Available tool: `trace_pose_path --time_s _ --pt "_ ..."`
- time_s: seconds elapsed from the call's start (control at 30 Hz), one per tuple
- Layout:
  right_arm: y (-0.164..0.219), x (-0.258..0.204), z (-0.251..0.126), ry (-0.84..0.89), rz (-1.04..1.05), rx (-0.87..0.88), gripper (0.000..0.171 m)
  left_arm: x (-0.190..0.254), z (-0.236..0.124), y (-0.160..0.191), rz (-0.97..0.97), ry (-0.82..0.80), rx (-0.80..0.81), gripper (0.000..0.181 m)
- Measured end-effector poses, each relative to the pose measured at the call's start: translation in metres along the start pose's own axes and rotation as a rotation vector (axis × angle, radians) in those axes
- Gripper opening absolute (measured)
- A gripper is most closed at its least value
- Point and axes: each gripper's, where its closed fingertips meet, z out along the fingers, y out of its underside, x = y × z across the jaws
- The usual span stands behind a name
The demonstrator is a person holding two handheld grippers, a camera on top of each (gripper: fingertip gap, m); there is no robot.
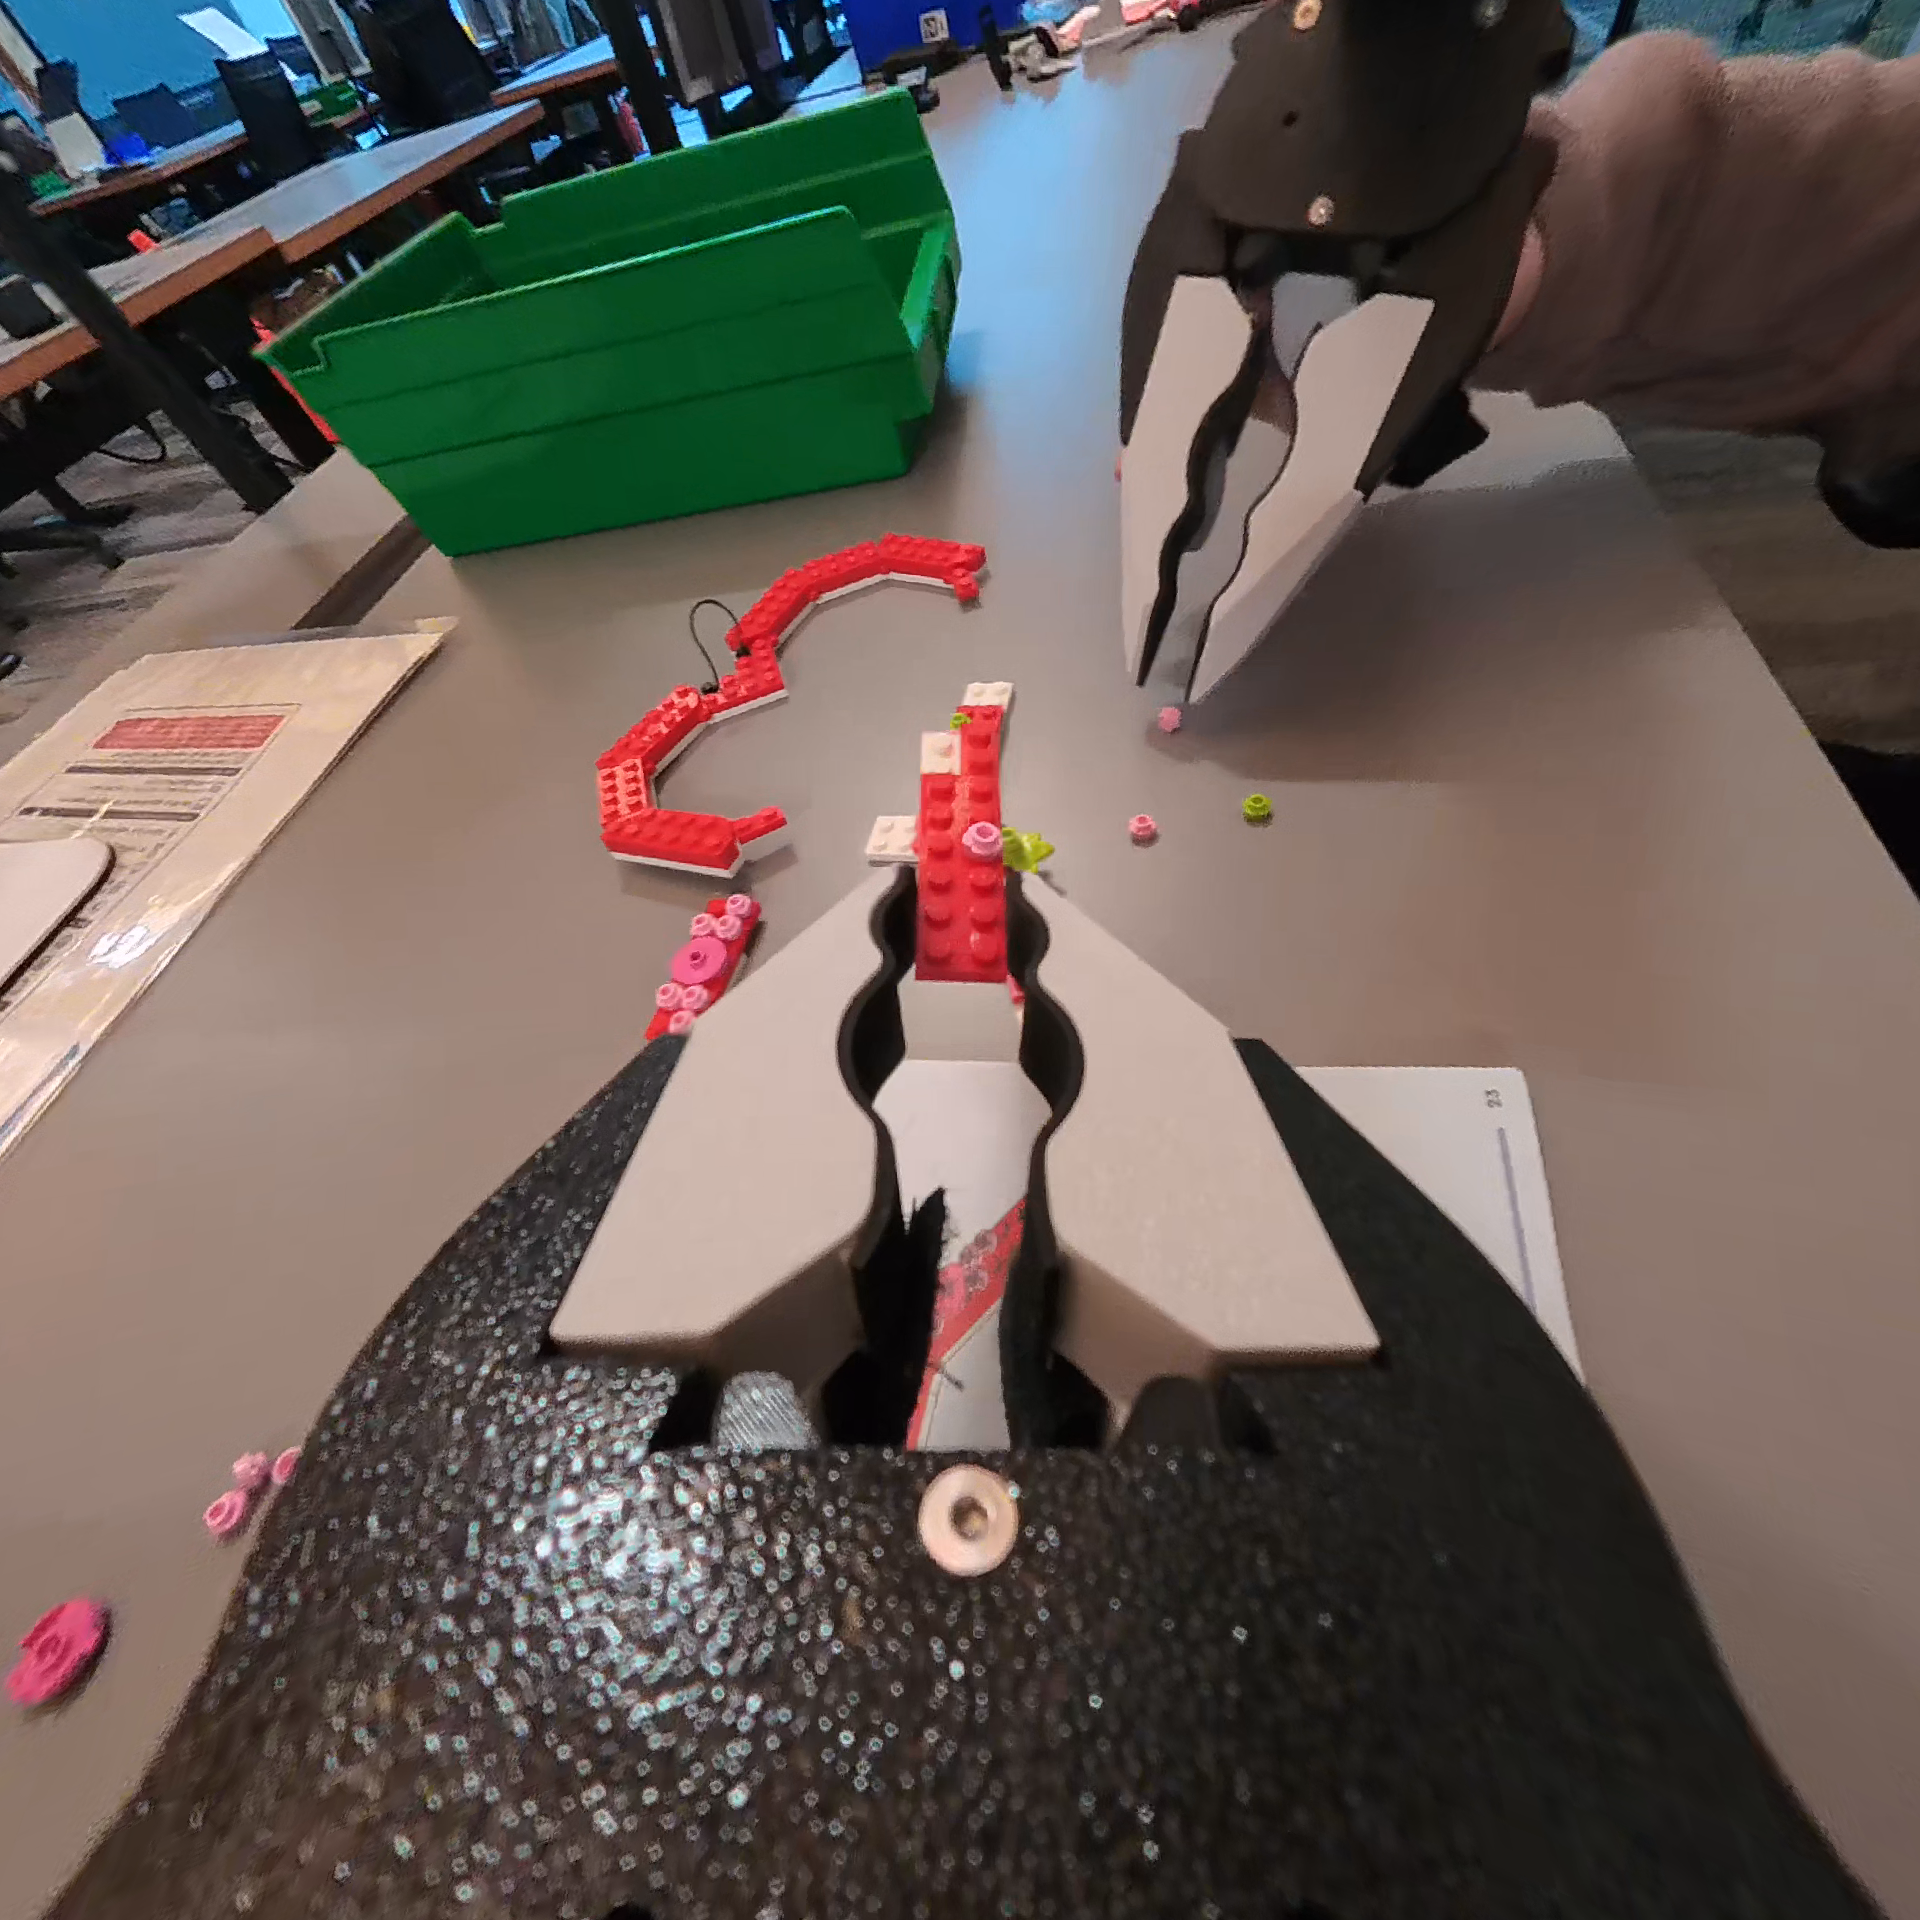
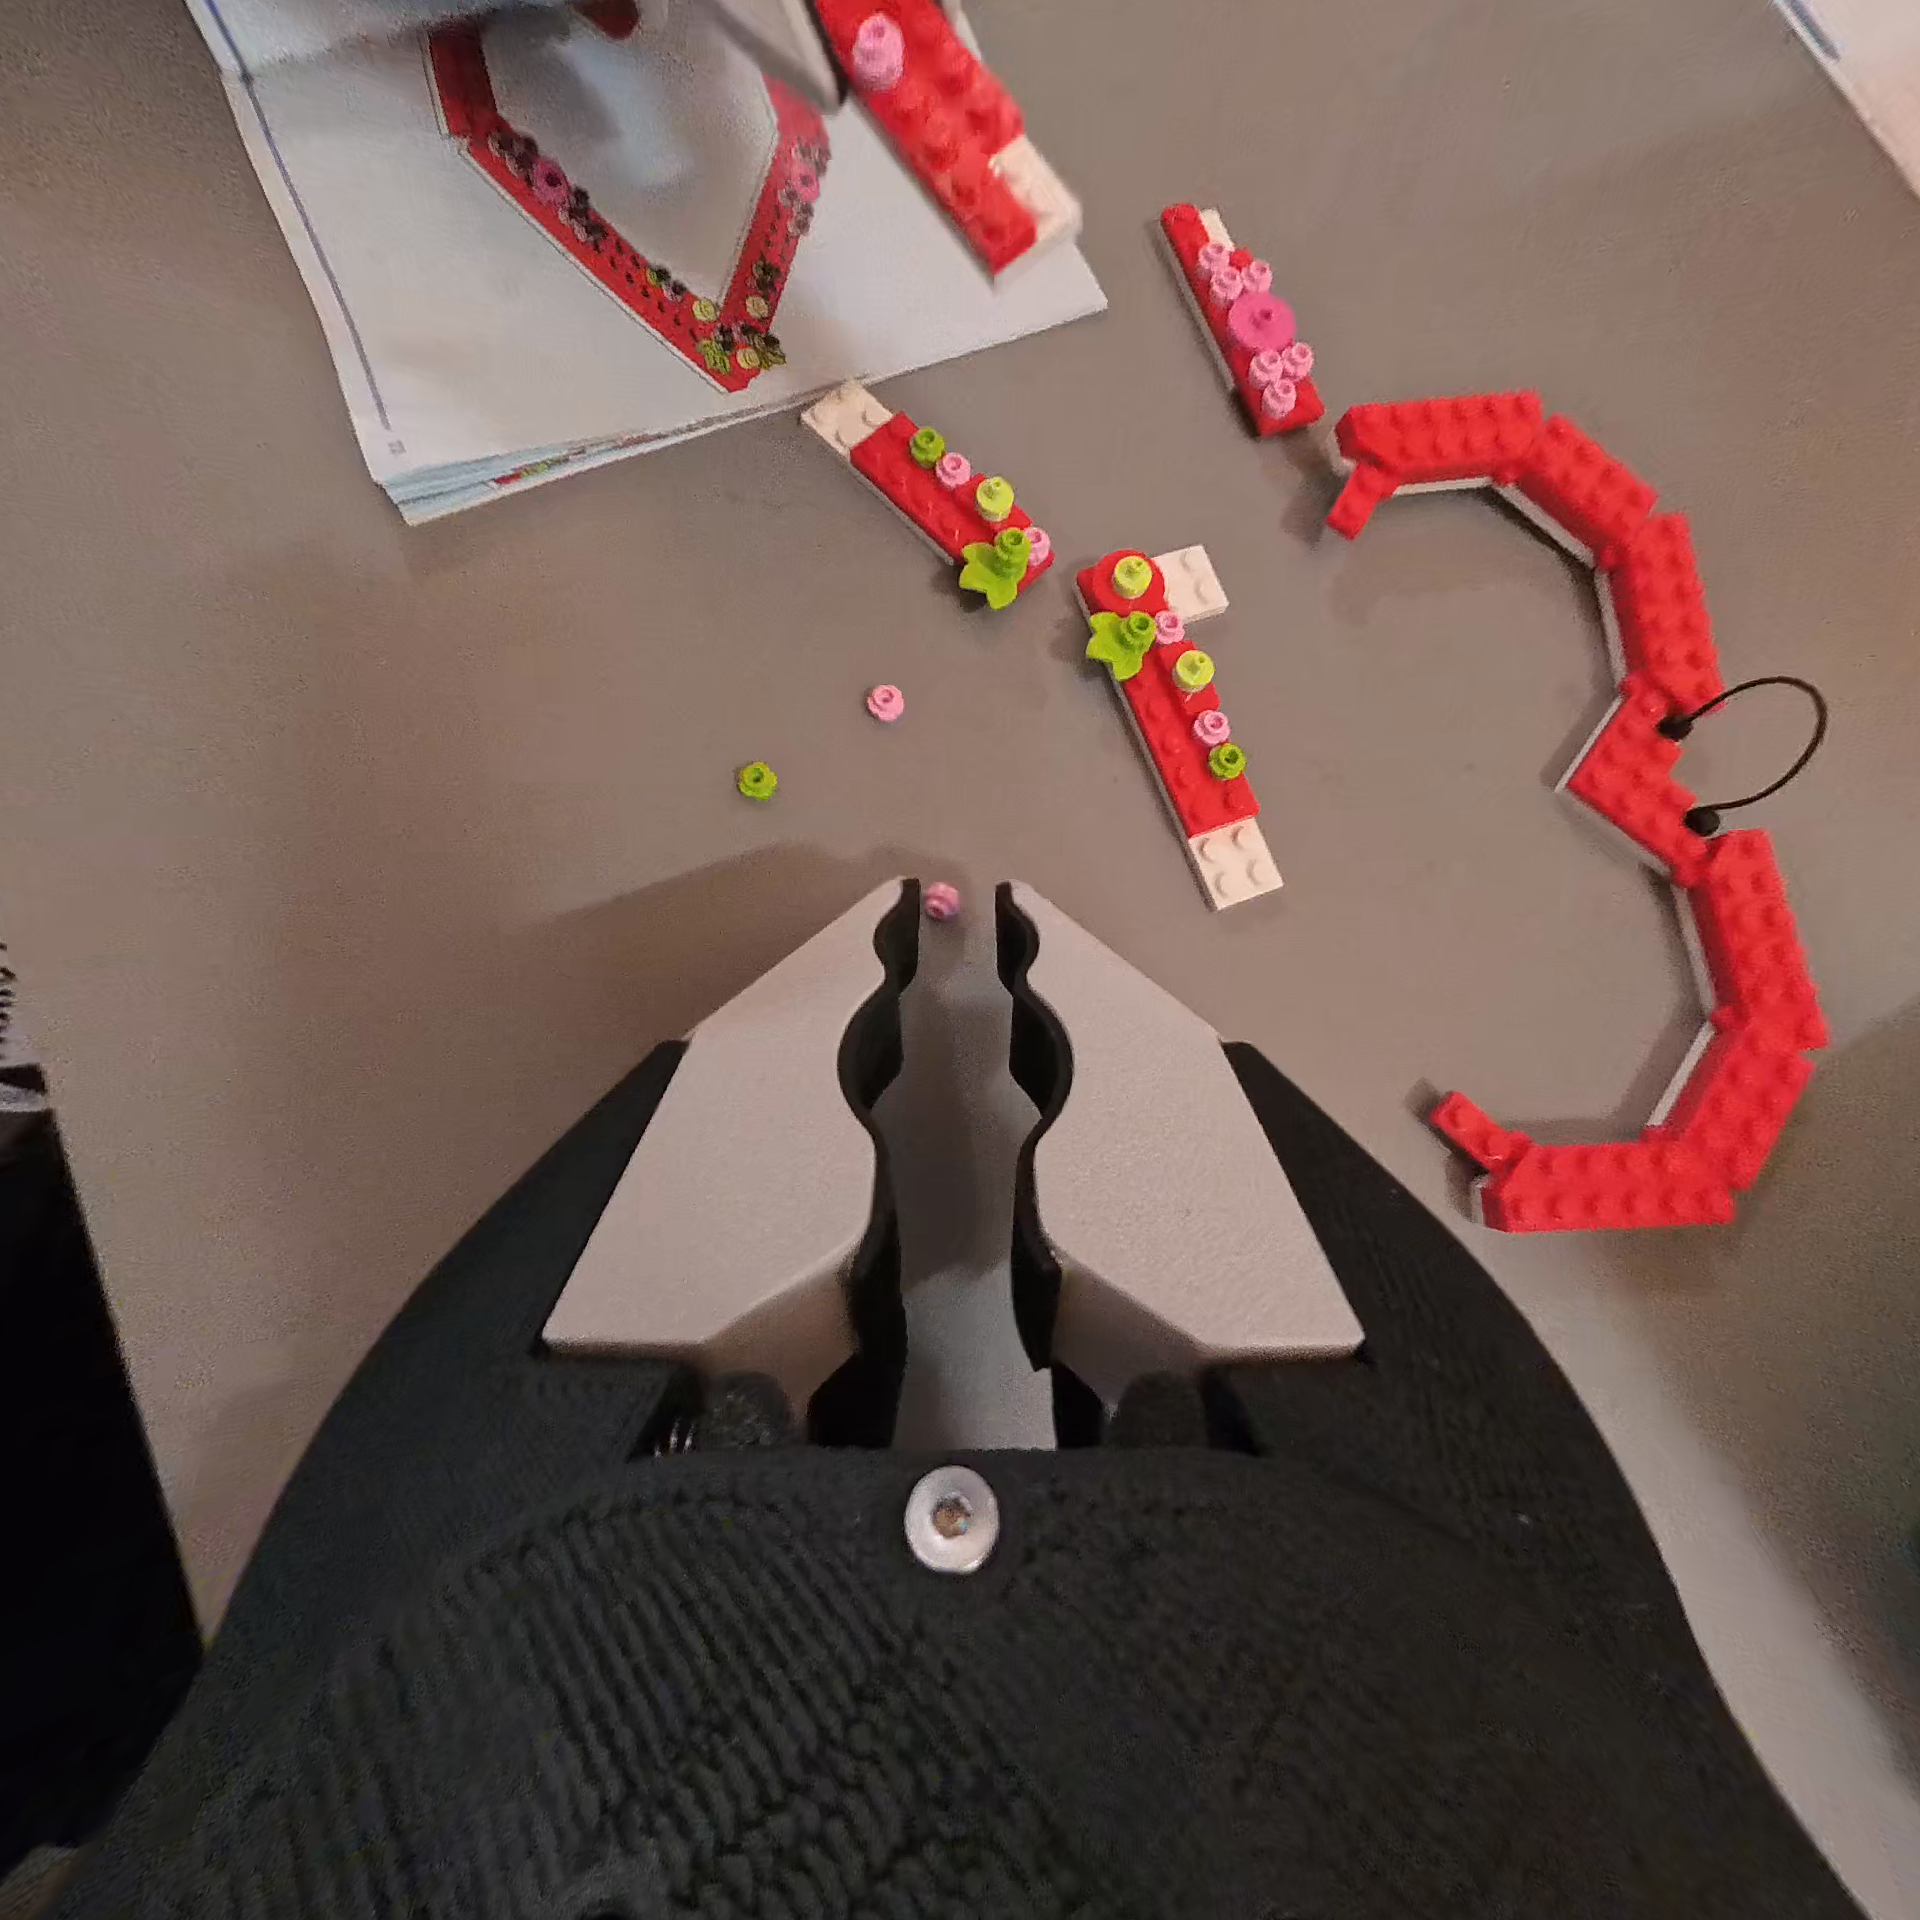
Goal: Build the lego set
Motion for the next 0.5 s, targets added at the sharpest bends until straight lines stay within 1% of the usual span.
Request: trace_pose_path --time_s 0.1,0.23,0.3,0.37,0.5 --pt "0.001 -0.002 0.002 -0.027 -0.025 0.019 0.012 -0.003 -0.001 0.001 -0.013 -0.006 0.004 0.015" --pt "0.004 -0.007 0.003 -0.086 -0.005 0.028 0.012 -0.001 0.001 0.003 -0.002 -0.001 -0.012 0.015" --pt "0.006 -0.012 0.001 -0.124 -0.006 0.023 0.007 0.001 0.002 0.004 0.003 0.003 -0.017 0.015" --pt "0.005 -0.014 -0.001 -0.138 0.0 0.032 0.01 0.001 0.002 0.004 -0.001 0.007 -0.015 0.014" --pt "0.001 -0.005 -0.001 -0.113 0.012 0.068 0.016 0.003 0.003 0.004 -0.005 0.013 -0.015 0.014"
